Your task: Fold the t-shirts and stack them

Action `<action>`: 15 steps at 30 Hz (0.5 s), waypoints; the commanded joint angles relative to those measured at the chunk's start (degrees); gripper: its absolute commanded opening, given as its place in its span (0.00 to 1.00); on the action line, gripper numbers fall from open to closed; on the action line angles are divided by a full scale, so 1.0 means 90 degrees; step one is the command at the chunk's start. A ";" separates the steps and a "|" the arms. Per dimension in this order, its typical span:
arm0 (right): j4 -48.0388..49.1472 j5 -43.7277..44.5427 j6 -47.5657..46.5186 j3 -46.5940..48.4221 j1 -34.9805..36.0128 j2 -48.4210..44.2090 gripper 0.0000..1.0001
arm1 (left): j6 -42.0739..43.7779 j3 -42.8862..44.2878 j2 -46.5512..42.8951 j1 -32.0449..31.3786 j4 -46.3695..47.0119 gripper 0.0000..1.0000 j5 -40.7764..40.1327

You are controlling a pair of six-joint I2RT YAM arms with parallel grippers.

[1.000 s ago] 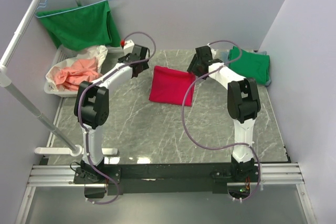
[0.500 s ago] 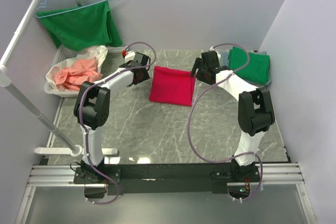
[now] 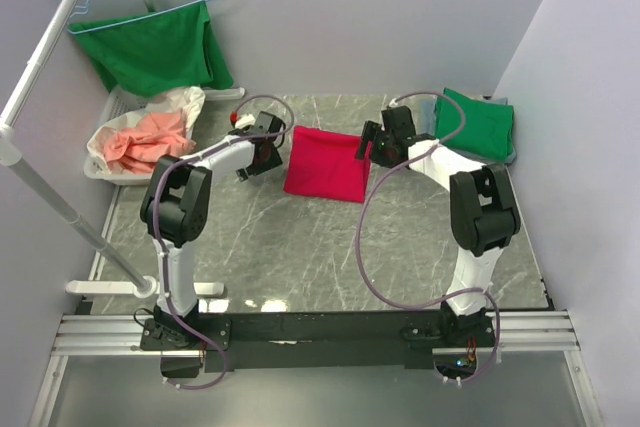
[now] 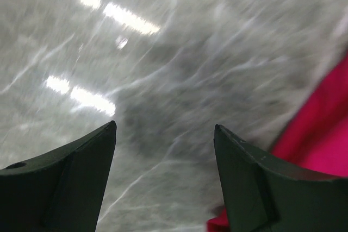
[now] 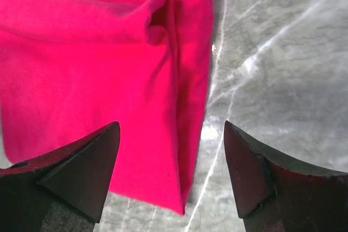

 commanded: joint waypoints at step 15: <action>0.0633 -0.1143 0.0195 0.0079 -0.0120 0.0889 0.84 | -0.0595 -0.2111 -0.3353 -0.0044 -0.0168 0.78 0.0514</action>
